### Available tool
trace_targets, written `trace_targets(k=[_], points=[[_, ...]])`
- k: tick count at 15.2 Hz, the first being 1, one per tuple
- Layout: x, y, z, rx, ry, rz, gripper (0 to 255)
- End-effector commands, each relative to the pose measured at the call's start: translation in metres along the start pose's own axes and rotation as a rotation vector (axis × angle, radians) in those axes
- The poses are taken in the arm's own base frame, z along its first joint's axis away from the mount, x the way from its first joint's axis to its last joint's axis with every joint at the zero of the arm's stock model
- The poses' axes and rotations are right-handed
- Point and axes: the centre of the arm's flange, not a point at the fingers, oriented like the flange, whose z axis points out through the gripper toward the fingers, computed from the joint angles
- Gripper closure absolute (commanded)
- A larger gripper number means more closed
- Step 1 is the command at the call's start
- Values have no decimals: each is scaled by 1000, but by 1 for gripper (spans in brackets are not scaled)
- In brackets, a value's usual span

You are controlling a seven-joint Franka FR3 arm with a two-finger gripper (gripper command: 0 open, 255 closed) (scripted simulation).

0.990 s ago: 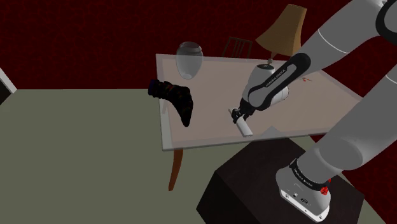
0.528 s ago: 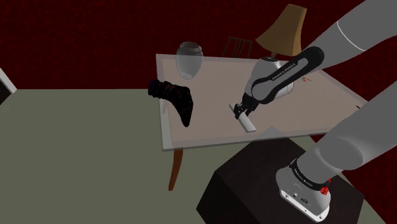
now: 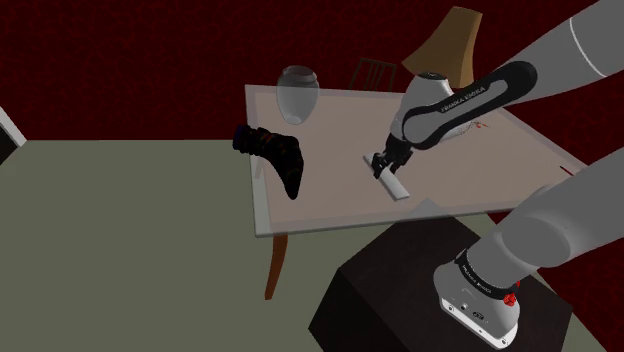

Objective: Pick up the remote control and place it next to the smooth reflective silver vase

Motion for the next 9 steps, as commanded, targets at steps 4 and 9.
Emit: trace_targets(k=[4,9], points=[[0,0,-27,0,0,0,255],[1,1,-53,0,0,0,255]])
